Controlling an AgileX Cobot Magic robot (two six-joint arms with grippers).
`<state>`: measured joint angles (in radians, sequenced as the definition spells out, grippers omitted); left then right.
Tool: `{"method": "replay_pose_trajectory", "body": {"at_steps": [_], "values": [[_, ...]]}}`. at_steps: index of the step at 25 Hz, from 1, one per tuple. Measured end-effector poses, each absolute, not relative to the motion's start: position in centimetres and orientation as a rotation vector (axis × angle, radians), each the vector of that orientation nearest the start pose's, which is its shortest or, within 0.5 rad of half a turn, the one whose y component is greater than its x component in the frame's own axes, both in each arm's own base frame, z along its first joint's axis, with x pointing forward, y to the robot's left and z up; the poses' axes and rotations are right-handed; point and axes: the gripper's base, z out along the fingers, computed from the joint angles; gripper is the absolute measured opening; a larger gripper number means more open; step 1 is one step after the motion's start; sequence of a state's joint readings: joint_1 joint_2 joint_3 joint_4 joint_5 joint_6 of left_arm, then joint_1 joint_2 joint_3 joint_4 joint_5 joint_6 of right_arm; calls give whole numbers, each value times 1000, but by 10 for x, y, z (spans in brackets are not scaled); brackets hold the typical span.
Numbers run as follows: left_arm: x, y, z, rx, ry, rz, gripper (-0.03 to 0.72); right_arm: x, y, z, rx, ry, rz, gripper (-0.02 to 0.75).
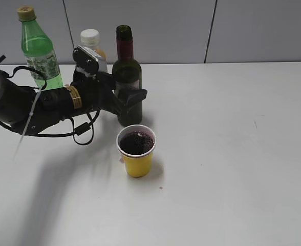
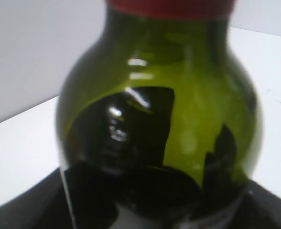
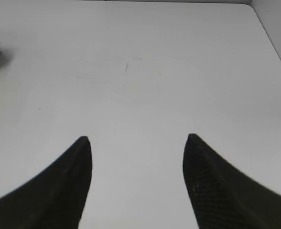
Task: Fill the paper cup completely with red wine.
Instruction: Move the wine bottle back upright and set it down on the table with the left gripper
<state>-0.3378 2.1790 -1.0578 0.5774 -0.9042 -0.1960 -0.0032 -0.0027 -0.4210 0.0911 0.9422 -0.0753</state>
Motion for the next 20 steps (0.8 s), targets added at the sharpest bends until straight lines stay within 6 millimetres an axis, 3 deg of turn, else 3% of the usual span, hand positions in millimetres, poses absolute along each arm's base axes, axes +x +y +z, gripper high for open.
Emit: {"method": "replay_pose_trajectory", "body": {"at_steps": [2, 6, 13, 20], "values": [[384, -176, 111, 764, 1623, -502, 555, 8, 7, 265, -66, 1998, 58, 460], [386, -176, 124, 723, 1569, -511, 650, 8, 7, 265, -66, 1998, 58, 460], [387, -176, 147, 712, 1508, -507, 664, 8, 7, 265, -66, 1998, 58, 460], [381, -171, 207, 691, 1404, -459, 656, 8, 7, 265, -66, 1998, 58, 460]]}}
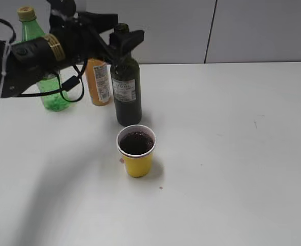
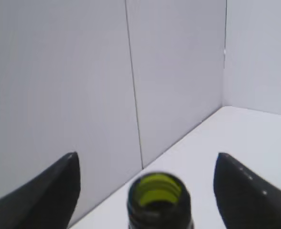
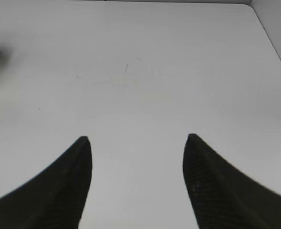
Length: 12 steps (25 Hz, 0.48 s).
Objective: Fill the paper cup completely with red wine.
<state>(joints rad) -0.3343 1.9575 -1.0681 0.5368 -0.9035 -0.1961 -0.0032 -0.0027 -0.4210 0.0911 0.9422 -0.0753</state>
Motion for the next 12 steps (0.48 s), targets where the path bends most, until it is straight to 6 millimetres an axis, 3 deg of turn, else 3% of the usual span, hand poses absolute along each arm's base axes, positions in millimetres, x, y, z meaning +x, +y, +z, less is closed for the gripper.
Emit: {"method": "replay_pose_trajectory", "body": {"at_steps": [7, 12], "values": [[360, -155, 282, 679, 1383, -329, 641, 8, 7, 265, -66, 1998, 58, 460], [331, -133, 334, 645, 1466, -178, 624, 8, 7, 265, -67, 1998, 57, 459]]}}
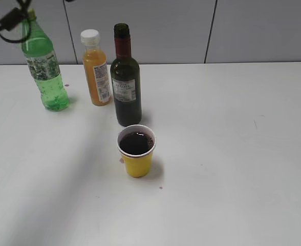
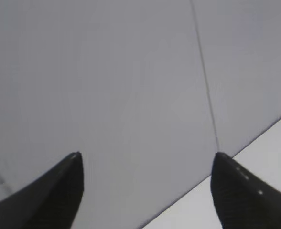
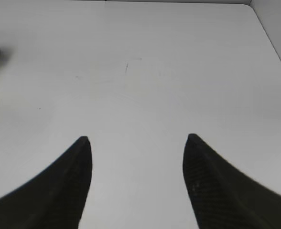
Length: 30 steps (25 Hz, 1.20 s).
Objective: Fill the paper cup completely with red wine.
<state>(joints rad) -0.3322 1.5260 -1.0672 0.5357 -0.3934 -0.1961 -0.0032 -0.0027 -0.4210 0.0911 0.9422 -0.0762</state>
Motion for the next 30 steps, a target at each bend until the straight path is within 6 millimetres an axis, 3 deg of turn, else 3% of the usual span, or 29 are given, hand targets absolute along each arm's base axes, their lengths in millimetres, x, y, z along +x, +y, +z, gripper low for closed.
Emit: {"method": "replay_pose_trajectory", "body": {"at_steps": [3, 6, 12, 16, 19, 24, 30], "values": [[313, -115, 351, 598, 1595, -76, 615, 8, 7, 265, -67, 1998, 57, 459], [296, -97, 355, 545, 1776, 30, 605, 8, 7, 265, -67, 1998, 57, 459], [265, -65, 331, 418, 2291, 211, 596, 8, 7, 265, -66, 1998, 58, 459], [252, -52, 317, 410, 2542, 96, 593, 8, 7, 265, -66, 1998, 58, 459], [248, -38, 312, 365, 2643, 2, 592, 8, 7, 265, -66, 1998, 58, 459], [230, -26, 309, 355, 2742, -1, 592, 8, 7, 265, -66, 1998, 58, 459], [179, -26, 287, 338, 2793, -83, 590, 8, 7, 265, -66, 1998, 58, 459]]}}
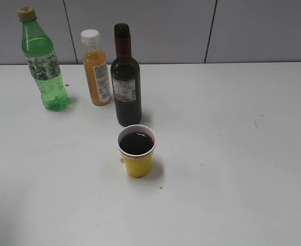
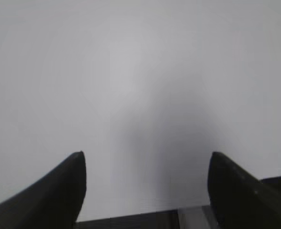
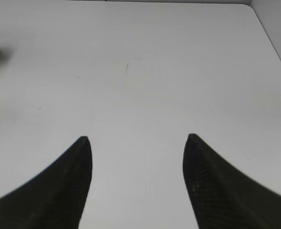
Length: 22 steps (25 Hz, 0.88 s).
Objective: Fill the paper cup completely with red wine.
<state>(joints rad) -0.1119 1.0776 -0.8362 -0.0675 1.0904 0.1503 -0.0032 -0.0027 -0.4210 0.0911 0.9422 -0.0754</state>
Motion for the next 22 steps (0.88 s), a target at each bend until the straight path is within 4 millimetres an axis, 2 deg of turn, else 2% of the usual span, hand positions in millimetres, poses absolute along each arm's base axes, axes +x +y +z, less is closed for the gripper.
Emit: {"method": "replay_pose_trajectory", "body": {"at_steps": [5, 10, 14, 22], "values": [[127, -21, 273, 331, 2754, -99, 589, 8, 7, 265, -66, 1998, 58, 459], [87, -17, 276, 317, 2602, -99, 589, 8, 7, 265, -66, 1998, 58, 459], [67, -14, 280, 301, 2451, -96, 589, 8, 7, 265, -67, 1998, 57, 459], [40, -12, 280, 286, 2287, -98, 587, 8, 7, 265, -67, 1998, 57, 459]]}}
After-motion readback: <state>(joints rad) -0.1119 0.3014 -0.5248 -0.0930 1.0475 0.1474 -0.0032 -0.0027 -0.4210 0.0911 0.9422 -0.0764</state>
